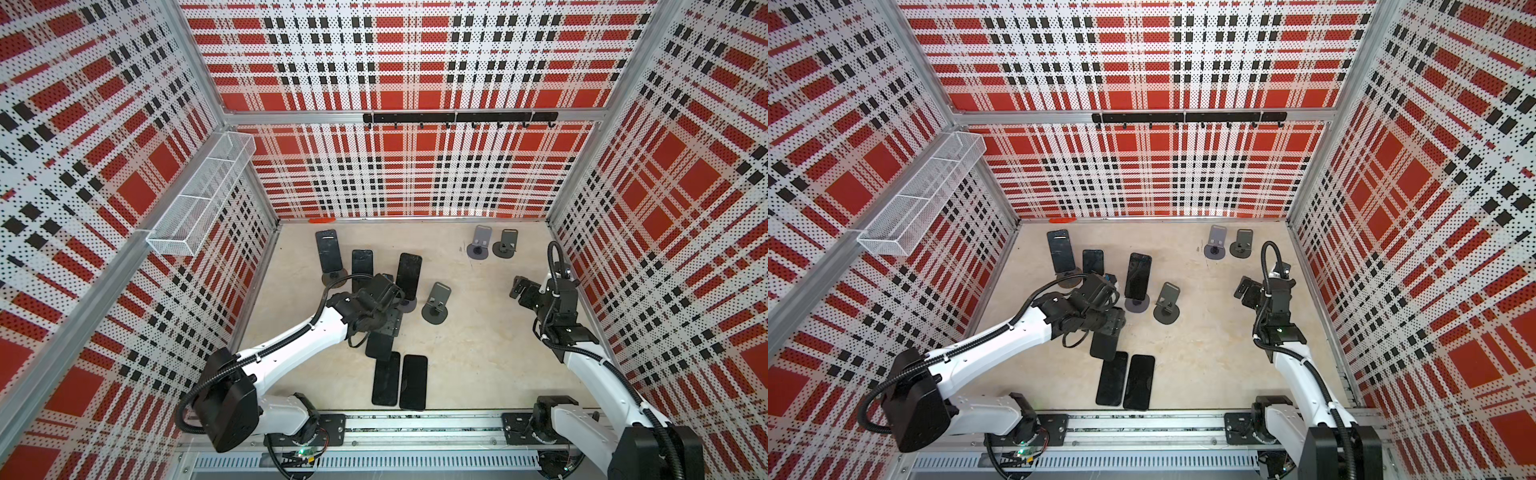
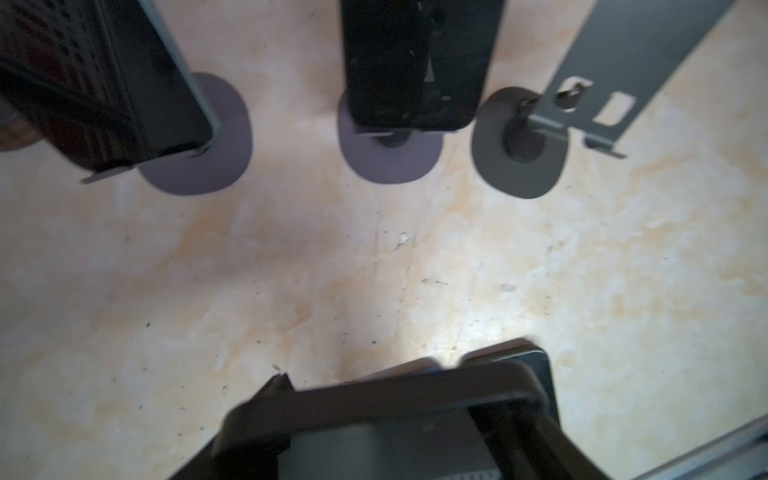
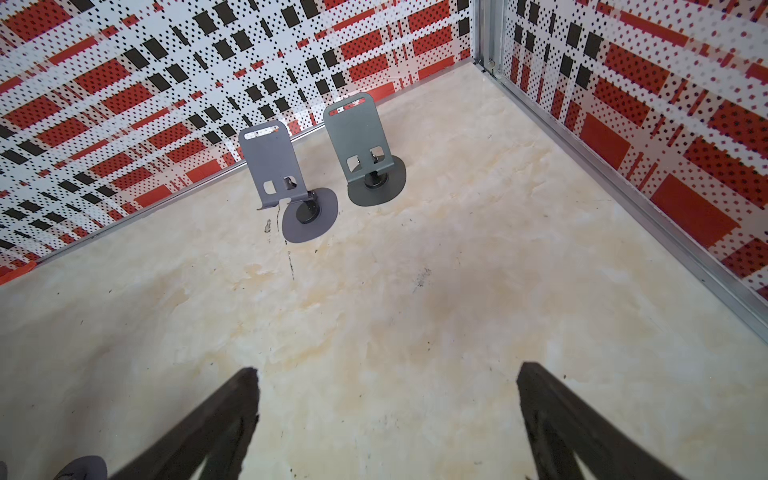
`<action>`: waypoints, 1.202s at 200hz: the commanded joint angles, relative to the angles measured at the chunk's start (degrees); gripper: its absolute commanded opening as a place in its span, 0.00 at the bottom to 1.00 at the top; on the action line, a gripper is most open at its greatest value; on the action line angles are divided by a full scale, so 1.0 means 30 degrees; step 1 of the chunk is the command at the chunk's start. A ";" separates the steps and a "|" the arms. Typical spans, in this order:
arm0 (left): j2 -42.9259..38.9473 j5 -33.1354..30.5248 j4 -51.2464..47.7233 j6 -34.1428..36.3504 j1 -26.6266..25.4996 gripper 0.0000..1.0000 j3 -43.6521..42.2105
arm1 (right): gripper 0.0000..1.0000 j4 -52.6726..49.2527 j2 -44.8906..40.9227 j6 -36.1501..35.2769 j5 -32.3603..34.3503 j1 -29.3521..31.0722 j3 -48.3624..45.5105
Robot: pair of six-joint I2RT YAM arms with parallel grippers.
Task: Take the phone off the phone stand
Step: 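Lift the phone off its stand with the left gripper toward the robot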
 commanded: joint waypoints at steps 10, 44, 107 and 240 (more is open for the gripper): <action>-0.0606 -0.0710 0.0665 0.0004 0.2056 0.54 -0.0856 | 1.00 0.0554 -0.0278 0.0174 0.0395 -0.0074 -0.0238; -0.0309 -0.1134 0.0471 0.0114 0.2319 0.53 -0.0660 | 1.00 0.0539 -0.0212 0.0213 0.0391 -0.0068 -0.0256; 0.2099 -0.1629 0.0385 -0.0049 0.2708 0.56 -0.0584 | 1.00 0.0366 -0.0329 0.0197 0.0369 -0.0076 -0.0165; 0.5798 0.2377 0.2578 0.1490 0.4022 0.56 -0.1071 | 1.00 0.0098 -0.0546 0.0198 0.0340 -0.0059 -0.0031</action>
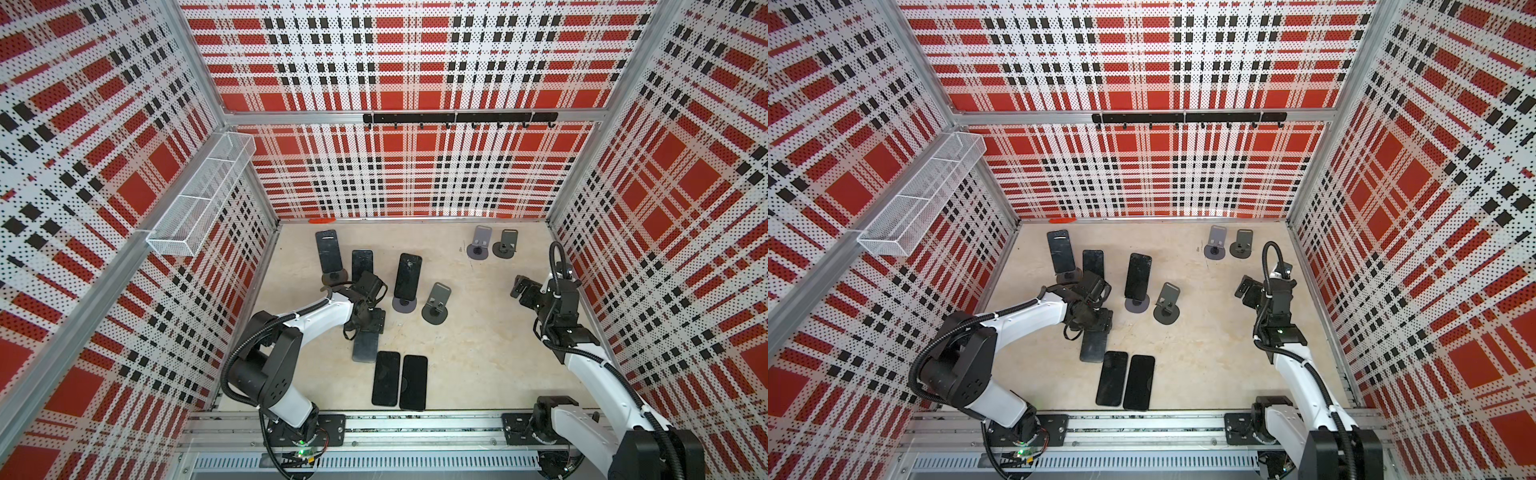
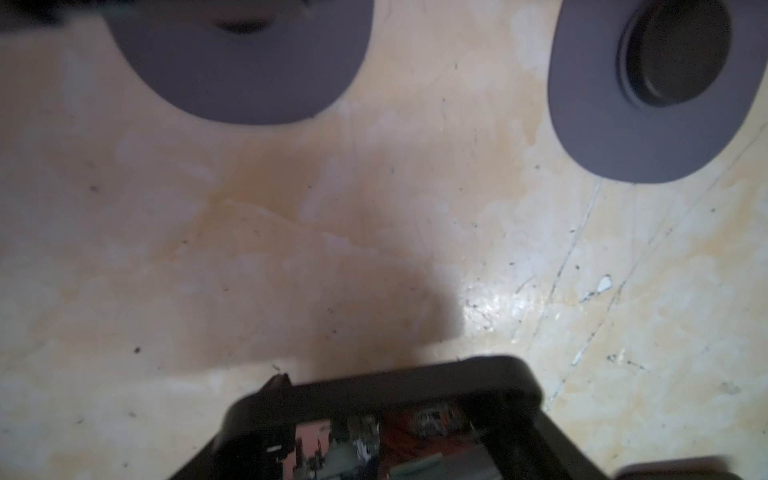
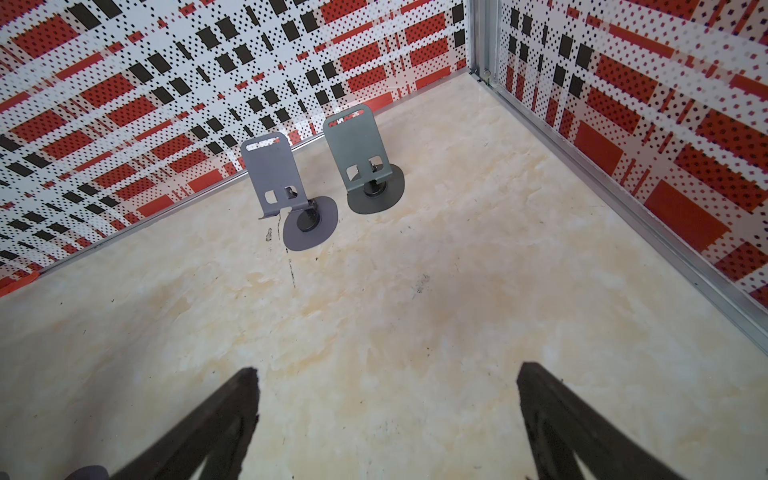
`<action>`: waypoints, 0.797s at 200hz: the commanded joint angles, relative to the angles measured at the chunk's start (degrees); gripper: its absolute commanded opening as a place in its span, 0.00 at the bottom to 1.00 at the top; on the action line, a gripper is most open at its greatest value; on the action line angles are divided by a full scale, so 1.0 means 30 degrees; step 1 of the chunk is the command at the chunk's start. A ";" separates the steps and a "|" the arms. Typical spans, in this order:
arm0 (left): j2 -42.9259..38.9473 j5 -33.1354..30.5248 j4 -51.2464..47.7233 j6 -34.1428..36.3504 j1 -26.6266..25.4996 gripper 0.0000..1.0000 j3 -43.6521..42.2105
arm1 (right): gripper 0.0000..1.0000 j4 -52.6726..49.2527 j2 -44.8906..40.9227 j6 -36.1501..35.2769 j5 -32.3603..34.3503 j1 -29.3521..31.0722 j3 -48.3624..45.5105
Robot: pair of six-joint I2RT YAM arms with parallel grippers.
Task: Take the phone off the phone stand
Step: 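Lift the phone off its stand with the left gripper toward the robot, then lower the held phone flat onto the table beside the flat phones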
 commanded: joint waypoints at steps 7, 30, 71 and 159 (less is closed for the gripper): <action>0.0666 0.0178 0.0525 0.0442 0.0083 0.57 -0.0079 | 1.00 0.0038 -0.0335 0.0058 0.0157 -0.0068 -0.0053; 0.1213 -0.0315 0.0596 0.0382 0.0030 0.56 -0.0056 | 1.00 0.0033 -0.0426 0.0076 0.0224 -0.0076 -0.0082; 0.1495 -0.0617 0.1015 0.0241 -0.0033 0.58 -0.0354 | 1.00 0.0017 -0.0407 0.0057 0.0246 -0.0076 -0.0060; 0.1913 -0.0762 0.1042 0.0495 0.0039 0.66 -0.0263 | 1.00 -0.0154 -0.0746 0.0032 0.0275 -0.0054 -0.0024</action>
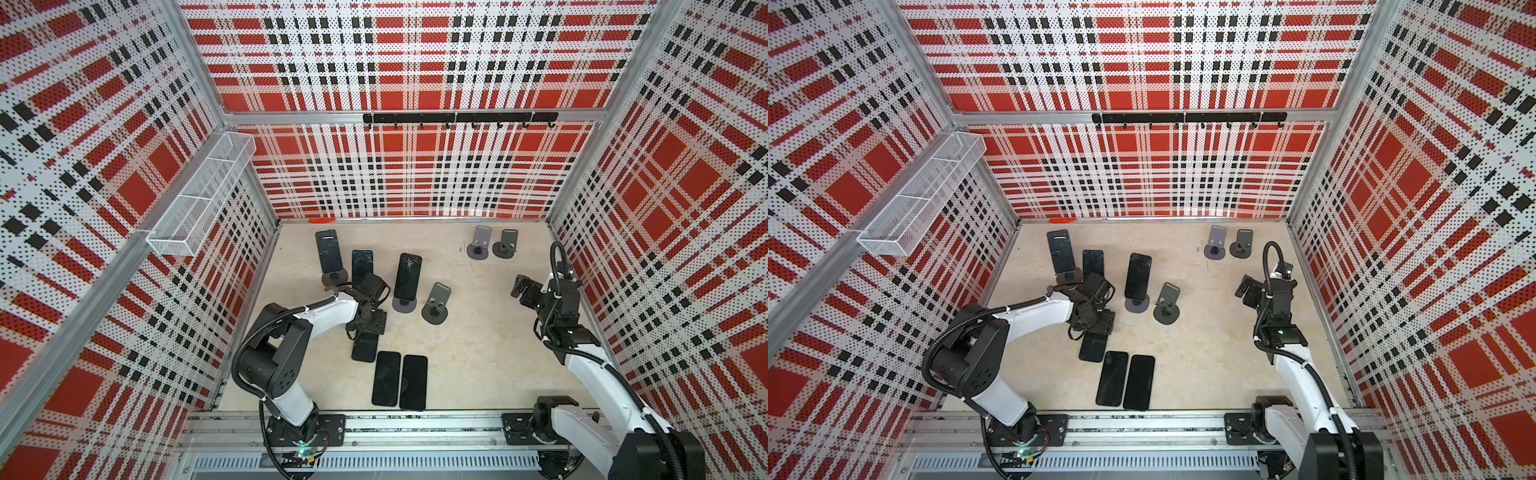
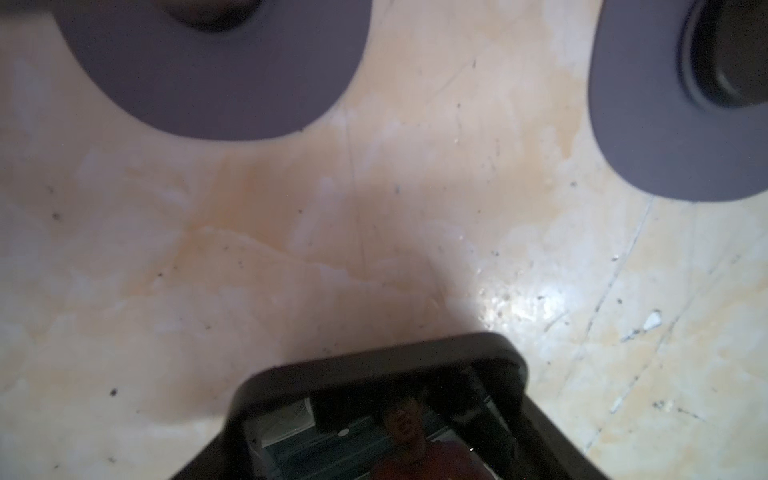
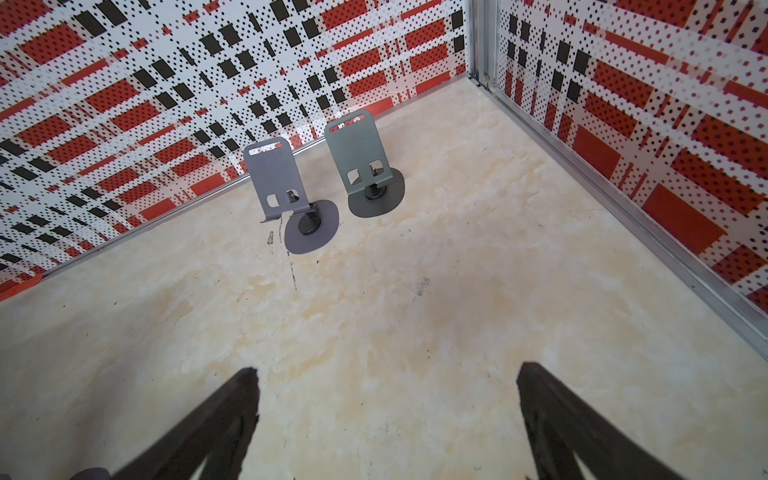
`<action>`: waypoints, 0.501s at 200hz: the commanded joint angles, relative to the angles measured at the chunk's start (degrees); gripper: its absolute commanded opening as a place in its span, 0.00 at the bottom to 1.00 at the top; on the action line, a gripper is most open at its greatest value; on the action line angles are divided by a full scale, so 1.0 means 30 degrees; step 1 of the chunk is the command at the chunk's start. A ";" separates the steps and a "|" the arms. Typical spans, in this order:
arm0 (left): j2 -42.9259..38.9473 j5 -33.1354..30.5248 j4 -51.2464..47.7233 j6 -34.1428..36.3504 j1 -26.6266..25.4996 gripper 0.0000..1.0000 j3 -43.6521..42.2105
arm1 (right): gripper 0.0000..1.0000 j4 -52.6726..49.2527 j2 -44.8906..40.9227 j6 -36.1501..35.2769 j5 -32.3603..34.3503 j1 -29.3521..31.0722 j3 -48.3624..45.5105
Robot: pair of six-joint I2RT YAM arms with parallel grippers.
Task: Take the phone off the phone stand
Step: 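Lower the held phone flat onto the table beside the flat phones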
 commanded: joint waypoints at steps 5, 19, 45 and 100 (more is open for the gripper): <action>0.0824 -0.0085 0.0172 0.0354 0.0084 0.66 -0.0250 | 1.00 -0.0137 -0.0529 0.0002 0.0235 -0.0050 -0.0024; 0.0855 -0.0191 0.0099 0.0343 0.0106 0.66 -0.0254 | 1.00 -0.0172 -0.0623 -0.0002 0.0268 -0.0075 -0.0023; 0.0882 -0.0177 0.0088 0.0188 0.0055 0.66 -0.0209 | 1.00 -0.0201 -0.0625 0.0020 0.0159 -0.0066 -0.0023; 0.1157 -0.0403 0.0205 0.0187 -0.0038 0.69 -0.0335 | 1.00 -0.0319 -0.0645 0.0006 0.0094 -0.0056 0.0035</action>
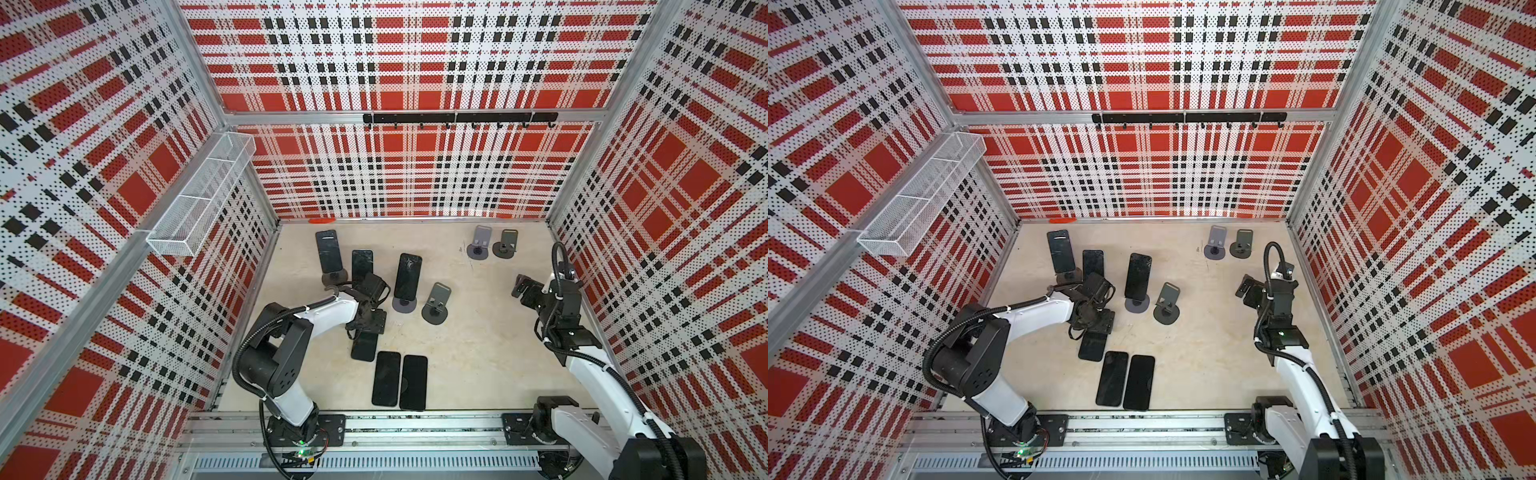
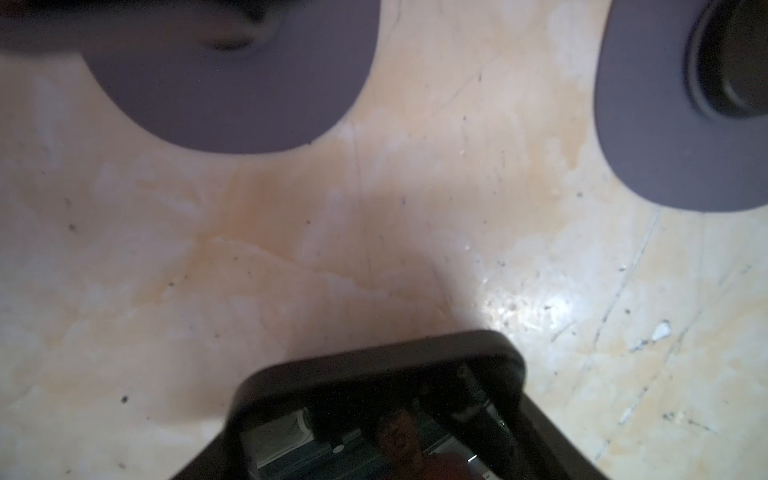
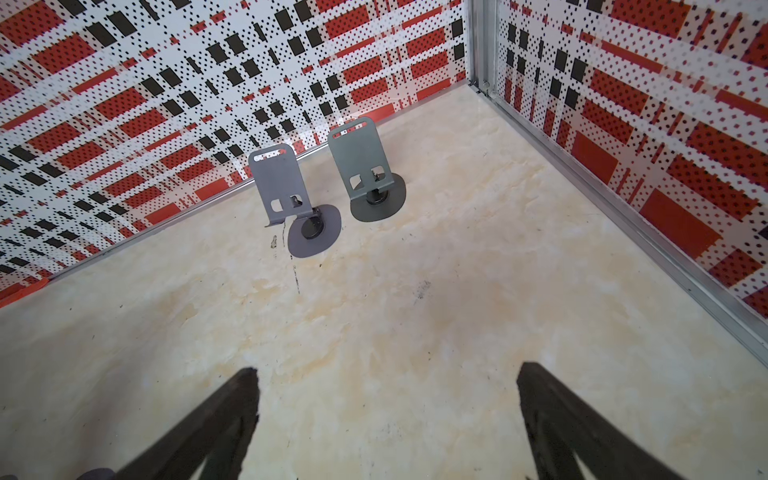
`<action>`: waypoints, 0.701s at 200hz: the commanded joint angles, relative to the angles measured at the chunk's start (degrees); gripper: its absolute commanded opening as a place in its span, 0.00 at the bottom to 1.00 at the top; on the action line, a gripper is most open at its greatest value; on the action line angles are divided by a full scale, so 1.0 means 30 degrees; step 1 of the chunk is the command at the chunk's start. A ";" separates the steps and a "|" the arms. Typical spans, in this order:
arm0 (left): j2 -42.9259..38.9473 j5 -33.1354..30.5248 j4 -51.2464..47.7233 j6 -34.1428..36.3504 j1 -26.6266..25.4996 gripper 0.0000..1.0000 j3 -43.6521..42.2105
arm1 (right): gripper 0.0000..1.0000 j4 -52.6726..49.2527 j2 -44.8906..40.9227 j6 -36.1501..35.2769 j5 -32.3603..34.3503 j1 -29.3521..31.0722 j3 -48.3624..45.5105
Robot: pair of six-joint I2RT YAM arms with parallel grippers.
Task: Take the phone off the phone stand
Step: 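Lower the held phone flat onto the table beside the flat phones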
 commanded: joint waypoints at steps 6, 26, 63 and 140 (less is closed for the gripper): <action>0.1177 -0.0234 0.0057 0.0064 -0.0040 0.70 -0.0309 | 1.00 -0.0216 -0.0319 -0.0002 0.0078 -0.0073 0.0057; 0.1530 -0.0107 0.0079 0.0092 -0.0037 0.70 -0.0248 | 1.00 -0.0346 -0.0392 0.0012 0.0078 -0.0076 0.0093; 0.1834 -0.0018 0.0126 0.0336 -0.0128 0.73 0.0060 | 1.00 -0.0341 -0.0442 -0.0001 0.0034 -0.0054 0.0064; 0.1813 -0.0006 -0.0078 0.0447 -0.0094 0.76 0.0205 | 1.00 -0.0178 -0.0251 0.0058 0.0049 -0.0054 0.0004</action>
